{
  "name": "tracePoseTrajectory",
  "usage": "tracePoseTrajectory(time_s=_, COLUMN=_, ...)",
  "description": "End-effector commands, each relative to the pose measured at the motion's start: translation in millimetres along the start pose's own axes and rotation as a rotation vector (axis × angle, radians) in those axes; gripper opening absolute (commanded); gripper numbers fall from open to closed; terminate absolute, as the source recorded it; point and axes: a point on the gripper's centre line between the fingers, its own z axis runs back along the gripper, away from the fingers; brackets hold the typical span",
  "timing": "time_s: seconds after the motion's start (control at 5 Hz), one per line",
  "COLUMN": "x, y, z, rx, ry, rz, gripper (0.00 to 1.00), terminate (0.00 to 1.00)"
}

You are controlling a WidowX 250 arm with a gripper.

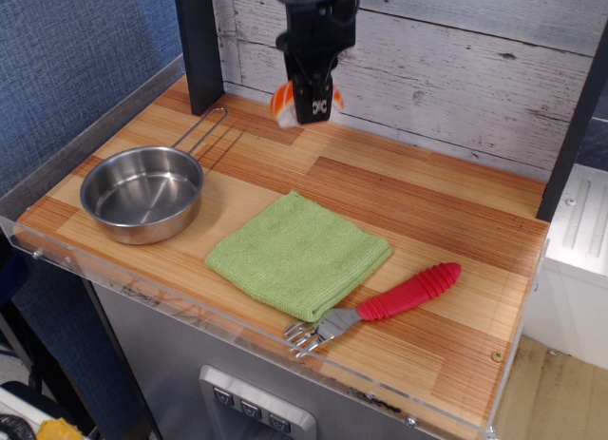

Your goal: Put the sushi into the pot.

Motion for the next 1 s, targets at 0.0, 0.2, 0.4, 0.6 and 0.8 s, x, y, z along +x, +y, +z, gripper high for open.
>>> tracePoseTrajectory(time_s=0.0, x=-19.5, y=-1.7, z=61.0, rx=0.072, ry=-0.054, rz=0.039, gripper=0.00, terminate=0.00)
tracePoseTrajectory(time_s=0.2, x=-44.4, y=-6.9, z=69.8, rx=0.064, ry=-0.037, rz=0.068, gripper=0.00, terminate=0.00)
tracePoseTrajectory(time_s=0.4, x=-66.8, y=-7.1, z=79.5, rx=0.056, ry=-0.039, rz=0.129, gripper=0.00, terminate=0.00)
tracePoseTrajectory(time_s=0.6, x=-84.0, y=-5.0, z=87.5, rx=0.065, ry=-0.035, rz=0.168, gripper=0.00, terminate=0.00)
tracePoseTrajectory(time_s=0.8, x=-107.1, y=-9.7, z=85.7, rx=0.054, ry=-0.008, rz=0.190, gripper=0.00, terminate=0.00)
